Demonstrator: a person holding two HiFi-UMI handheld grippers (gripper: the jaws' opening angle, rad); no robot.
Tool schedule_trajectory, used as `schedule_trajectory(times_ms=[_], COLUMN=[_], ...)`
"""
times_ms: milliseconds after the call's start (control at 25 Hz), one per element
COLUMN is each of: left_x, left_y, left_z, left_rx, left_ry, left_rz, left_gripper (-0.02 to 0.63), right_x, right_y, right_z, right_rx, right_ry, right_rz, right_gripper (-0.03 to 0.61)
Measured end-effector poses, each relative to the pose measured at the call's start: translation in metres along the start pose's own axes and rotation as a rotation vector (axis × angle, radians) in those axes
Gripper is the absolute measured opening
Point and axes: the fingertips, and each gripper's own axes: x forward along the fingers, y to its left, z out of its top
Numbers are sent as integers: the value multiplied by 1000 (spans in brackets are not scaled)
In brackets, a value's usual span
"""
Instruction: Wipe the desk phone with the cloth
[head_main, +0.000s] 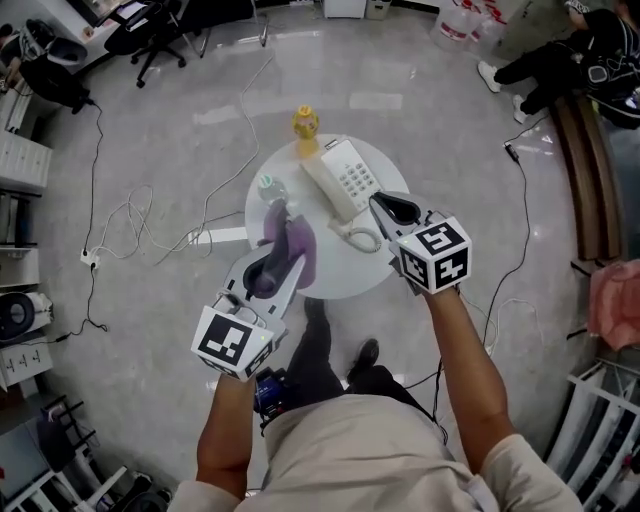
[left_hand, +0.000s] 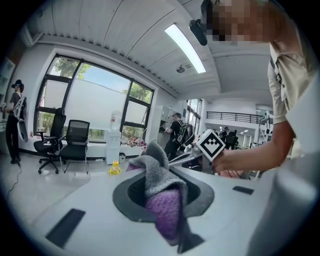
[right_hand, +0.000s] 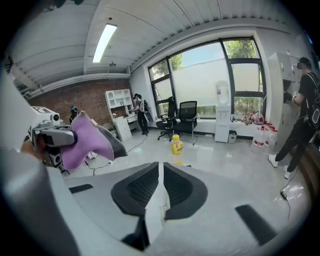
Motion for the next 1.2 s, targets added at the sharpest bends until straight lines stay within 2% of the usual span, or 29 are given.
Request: schedule_trajectory(times_ms=[440,680,1000,1200], left_x=[22,31,38,39], left_y=[49,63,80,84], left_z=[-53,-75,-95,-103], left_rx=[-87,-135,-167,-179], left_ry=[47,77,90,98], left_rz=[24,27,26,17], left_gripper=[66,66,66,66], right_x=[111,156,205,224], right_y=[-18,-27,-37,-40], right_z=[-56,-95,-137,-158], right_rx=[5,6,-20,-56], right_ry=[159,263,370,432], right_rz=[33,43,16,-7], right_gripper=[88,163,247,255])
